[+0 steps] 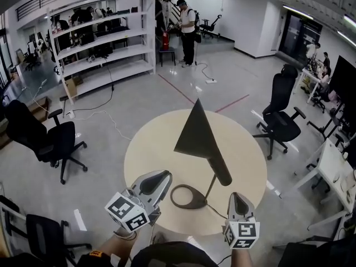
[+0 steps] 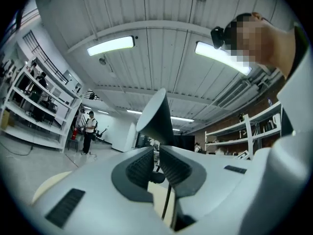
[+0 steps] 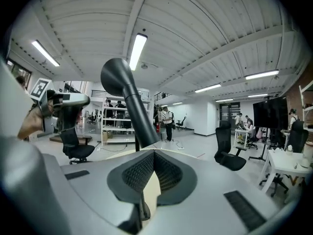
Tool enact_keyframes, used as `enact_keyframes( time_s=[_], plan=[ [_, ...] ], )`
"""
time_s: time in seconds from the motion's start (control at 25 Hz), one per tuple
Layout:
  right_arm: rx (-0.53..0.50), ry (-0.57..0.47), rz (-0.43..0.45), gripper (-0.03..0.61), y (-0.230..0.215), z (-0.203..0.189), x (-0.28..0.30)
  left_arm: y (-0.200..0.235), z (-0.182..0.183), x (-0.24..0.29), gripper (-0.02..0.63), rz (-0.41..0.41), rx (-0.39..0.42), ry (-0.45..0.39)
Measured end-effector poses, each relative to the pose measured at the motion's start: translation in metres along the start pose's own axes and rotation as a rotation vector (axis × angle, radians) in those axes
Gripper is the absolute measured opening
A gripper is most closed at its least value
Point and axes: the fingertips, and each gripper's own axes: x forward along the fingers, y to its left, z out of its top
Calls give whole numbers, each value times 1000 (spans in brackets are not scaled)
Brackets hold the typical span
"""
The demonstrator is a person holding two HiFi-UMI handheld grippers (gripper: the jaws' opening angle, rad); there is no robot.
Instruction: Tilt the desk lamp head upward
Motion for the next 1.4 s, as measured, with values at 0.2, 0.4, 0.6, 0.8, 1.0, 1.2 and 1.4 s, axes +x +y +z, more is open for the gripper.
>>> enact_keyframes(
  time_s=[0.2,0.4,0.6,0.8,1.0,1.2,1.4],
  plan=[
    [22,8,90,14,32,-31,-14,-22,-75,-21,55,141,77,111],
    [60,32,195,14,48,-70,-24,-51,-141,-33,48,231,168,226],
    [86,8,217,14,47,-83,-28,-67,-170,-37,48,268,200,294],
    [92,10,260,14,44,-92,-43,-86,-190,-36,48,292,194,354],
    [83,-20,252,14,53,-82,-67,-107,-183,-47,48,278,215,340],
    [76,-27,233,14,80,-92,-104,-135,-183,-90,48,250,234,326],
    [80,-14,183,14,133,-108,-153,-148,-177,-167,48,240,227,319]
  ],
)
